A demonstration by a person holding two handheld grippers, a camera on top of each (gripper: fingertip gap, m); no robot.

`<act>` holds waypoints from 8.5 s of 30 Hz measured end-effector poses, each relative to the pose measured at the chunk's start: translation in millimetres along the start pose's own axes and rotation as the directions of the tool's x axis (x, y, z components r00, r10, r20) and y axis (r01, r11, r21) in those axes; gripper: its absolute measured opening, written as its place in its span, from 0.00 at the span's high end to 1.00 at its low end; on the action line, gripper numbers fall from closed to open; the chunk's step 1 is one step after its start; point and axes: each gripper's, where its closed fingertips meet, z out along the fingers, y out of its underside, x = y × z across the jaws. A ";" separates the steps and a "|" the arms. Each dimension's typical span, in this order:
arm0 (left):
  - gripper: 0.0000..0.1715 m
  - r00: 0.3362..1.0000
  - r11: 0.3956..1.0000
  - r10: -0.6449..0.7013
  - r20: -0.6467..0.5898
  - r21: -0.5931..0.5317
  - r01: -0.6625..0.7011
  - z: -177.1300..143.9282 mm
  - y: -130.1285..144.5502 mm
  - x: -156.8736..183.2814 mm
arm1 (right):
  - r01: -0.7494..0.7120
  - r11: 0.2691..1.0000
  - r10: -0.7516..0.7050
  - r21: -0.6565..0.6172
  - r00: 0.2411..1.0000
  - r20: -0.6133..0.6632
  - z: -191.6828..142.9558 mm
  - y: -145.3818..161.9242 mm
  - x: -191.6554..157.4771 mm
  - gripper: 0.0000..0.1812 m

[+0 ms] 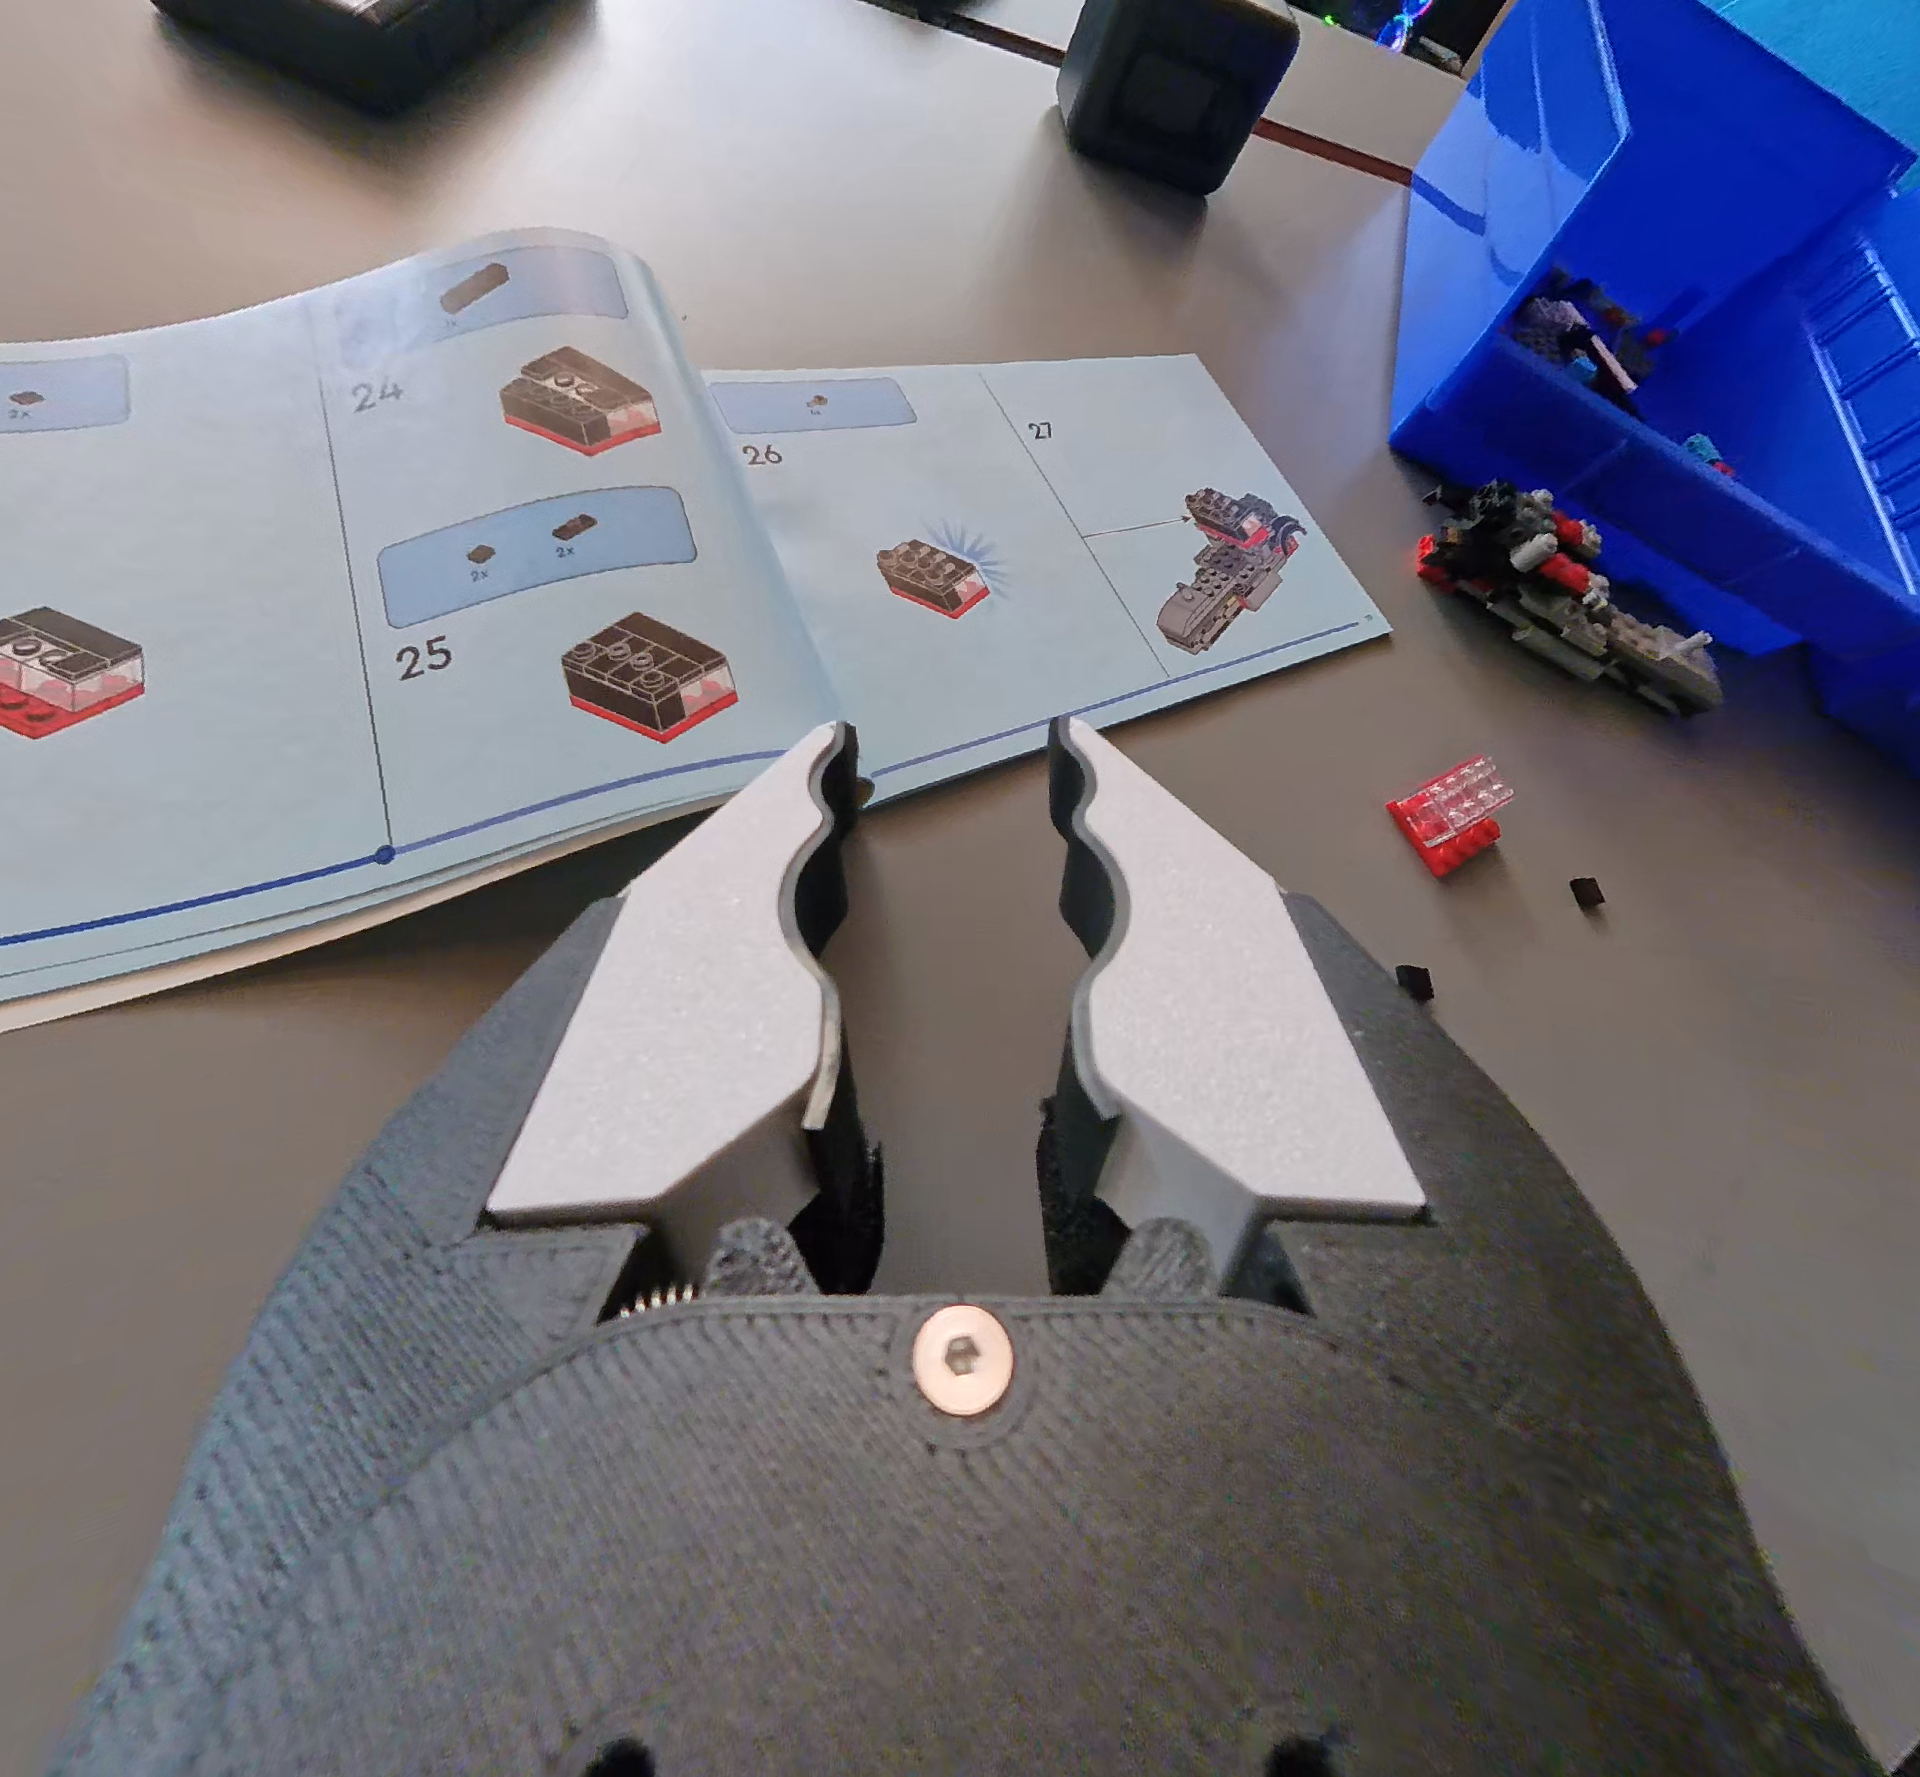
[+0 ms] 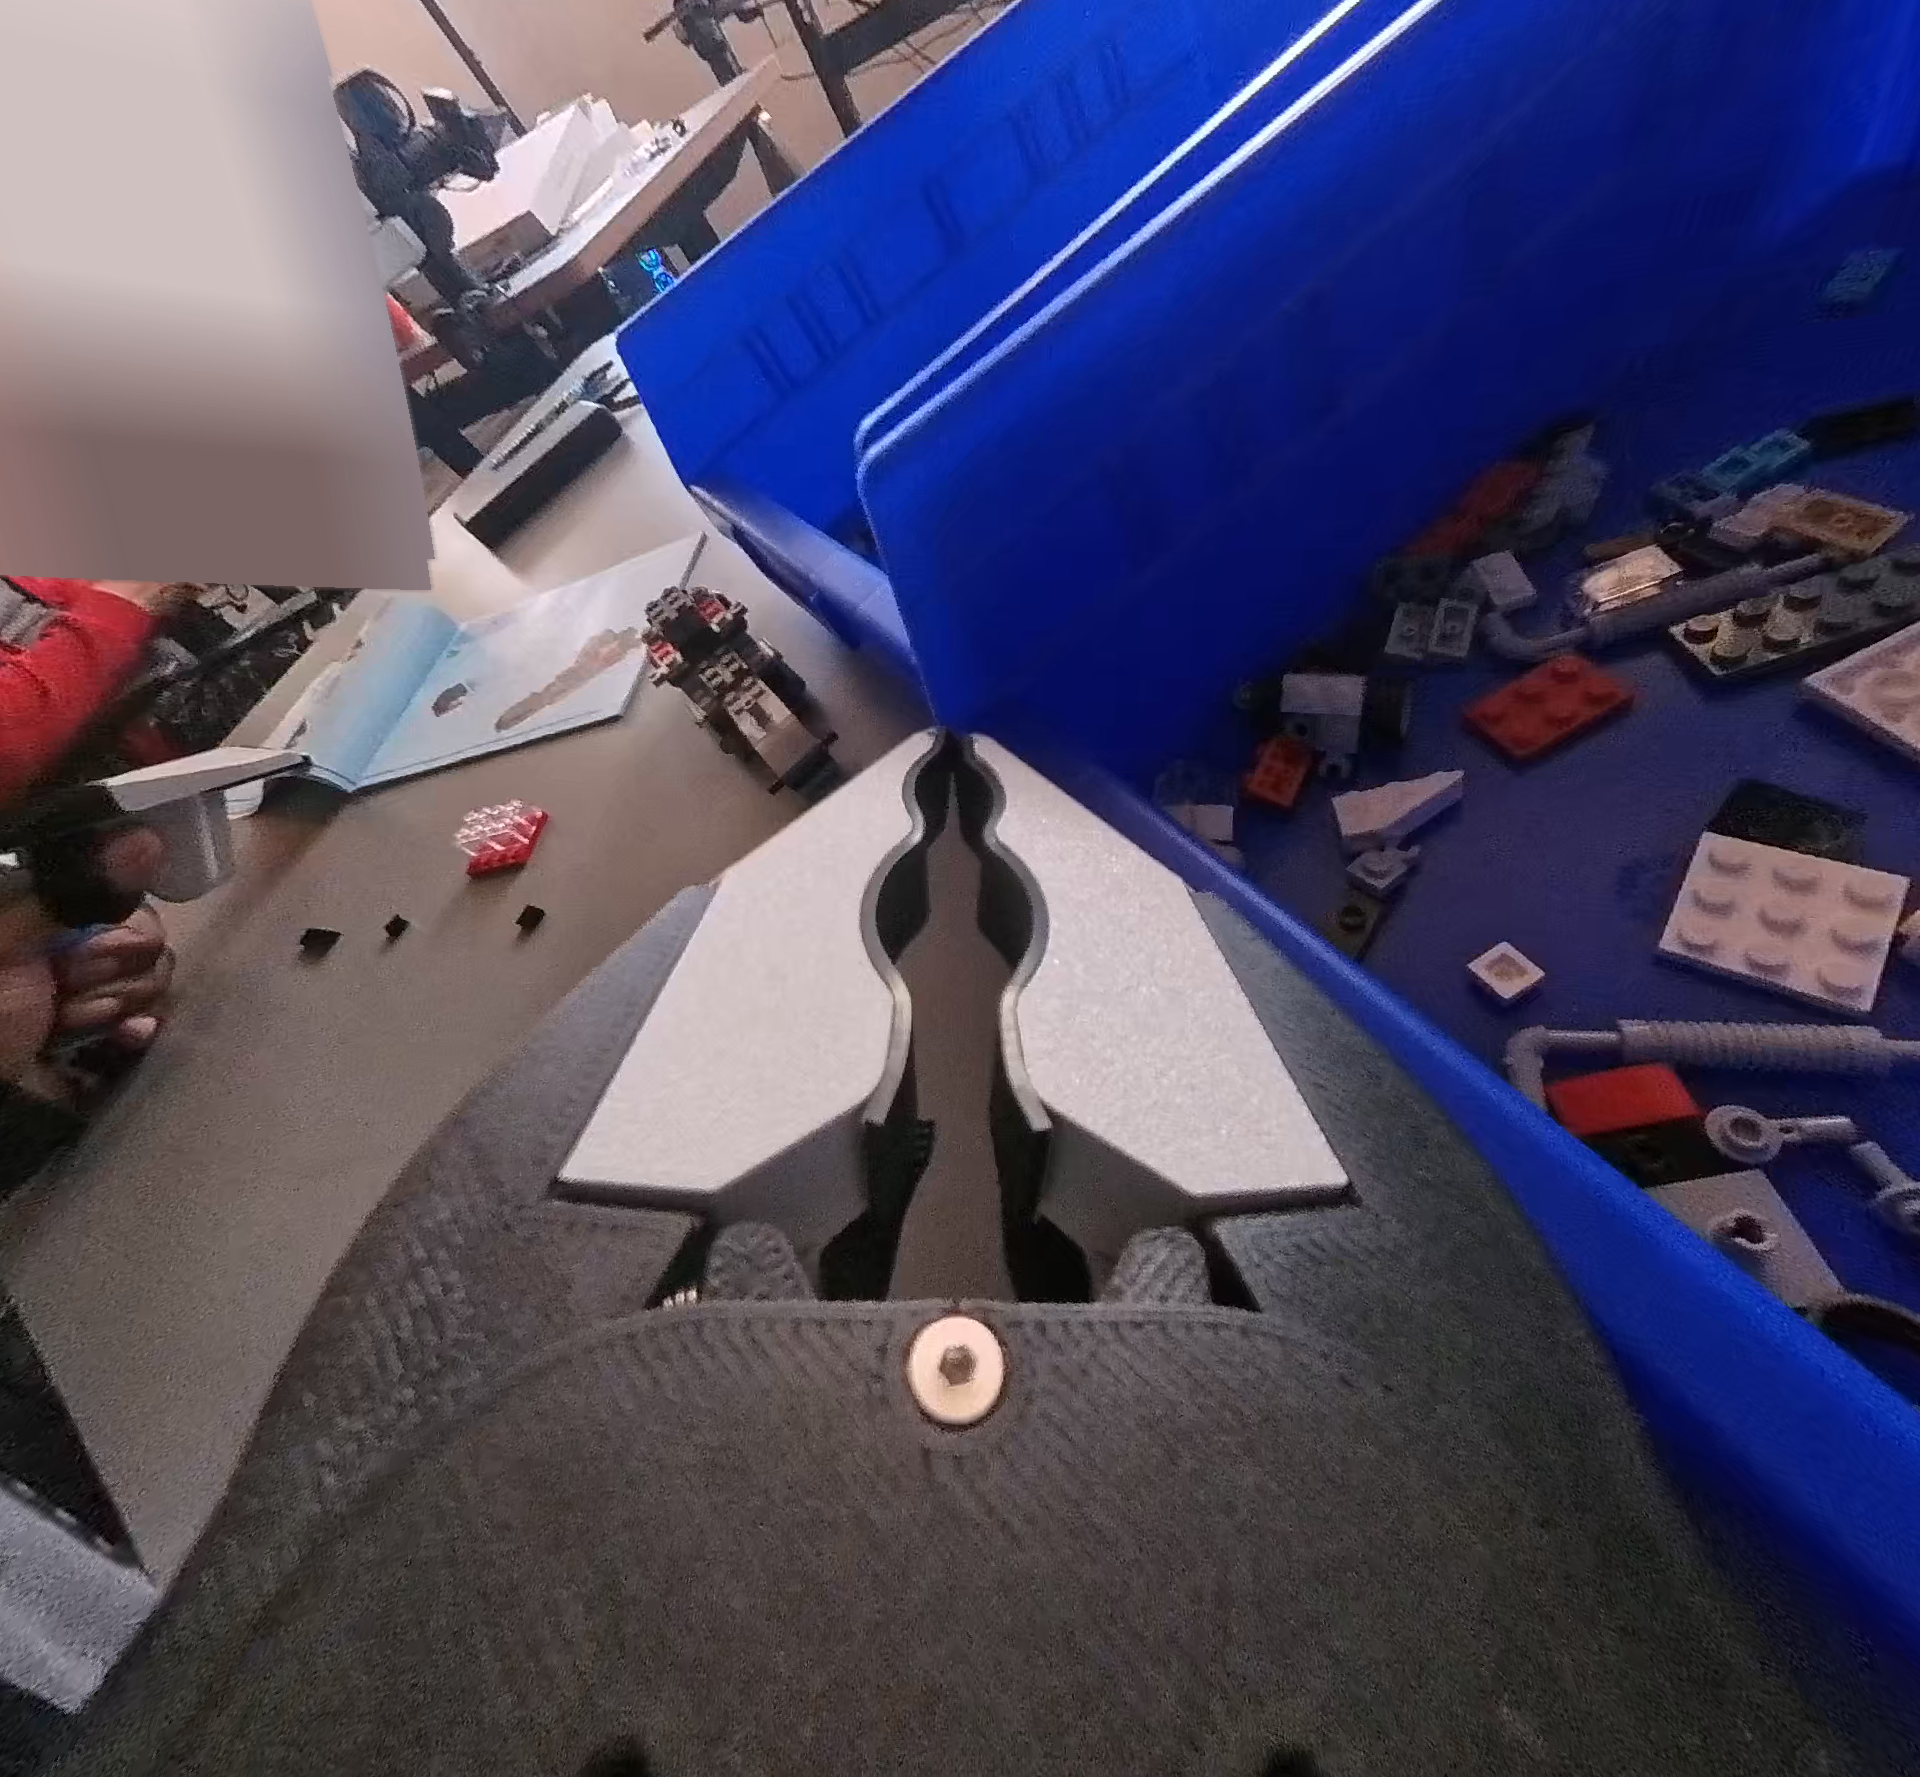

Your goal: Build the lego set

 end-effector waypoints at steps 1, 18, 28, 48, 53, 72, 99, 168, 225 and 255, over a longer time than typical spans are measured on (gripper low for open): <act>0.78 1.000 1.000 0.002 0.003 -0.002 -0.002 0.2 0.2 -0.2 | -0.003 1.000 0.003 0.010 1.000 0.004 -1.1 -1.2 -0.2 1.00; 0.78 0.994 0.997 0.072 0.083 -0.024 -0.071 1.9 2.8 -2.7 | -0.053 0.991 0.043 0.120 0.996 0.077 -37.1 -10.7 2.5 1.00; 0.78 0.990 0.995 0.097 0.105 -0.029 -0.095 2.1 3.2 -2.7 | -0.070 0.991 0.057 0.113 0.992 0.113 -38.6 -10.1 0.5 1.00; 0.78 0.990 0.996 0.089 0.107 -0.030 -0.086 2.1 3.4 -3.7 | -0.062 0.995 0.053 0.074 0.992 0.114 -33.3 -5.5 -1.0 1.00; 0.78 0.990 0.996 0.086 0.111 -0.034 -0.082 2.5 3.9 -4.4 | -0.042 0.999 0.043 -0.008 0.984 0.175 -27.8 5.5 -11.6 1.00; 0.78 0.983 0.995 0.093 0.156 -0.044 -0.087 2.8 4.8 -8.5 | 0.046 0.989 0.012 -0.144 0.923 0.384 -35.8 29.5 -46.3 0.99; 0.78 0.983 0.997 0.076 0.170 -0.047 -0.069 2.8 5.0 -11.8 | -0.007 0.985 0.074 -0.173 0.922 0.381 -32.8 29.5 -40.7 0.99; 0.74 0.985 0.985 0.170 -0.042 0.004 -0.170 -7.1 7.5 27.1 | 0.180 0.925 -0.102 -0.335 0.966 0.237 -6.1 57.1 -36.0 0.95; 0.95 0.424 0.954 -0.294 -0.857 -0.291 0.073 -5.8 3.3 229.0 | 0.225 0.974 -0.179 -0.034 0.851 0.493 9.7 29.2 -119.3 0.88; 0.91 0.128 0.703 -0.657 -0.743 -0.542 0.460 -10.3 4.7 230.7 | 0.619 0.767 -0.632 0.168 0.684 0.365 27.3 16.3 -158.0 0.85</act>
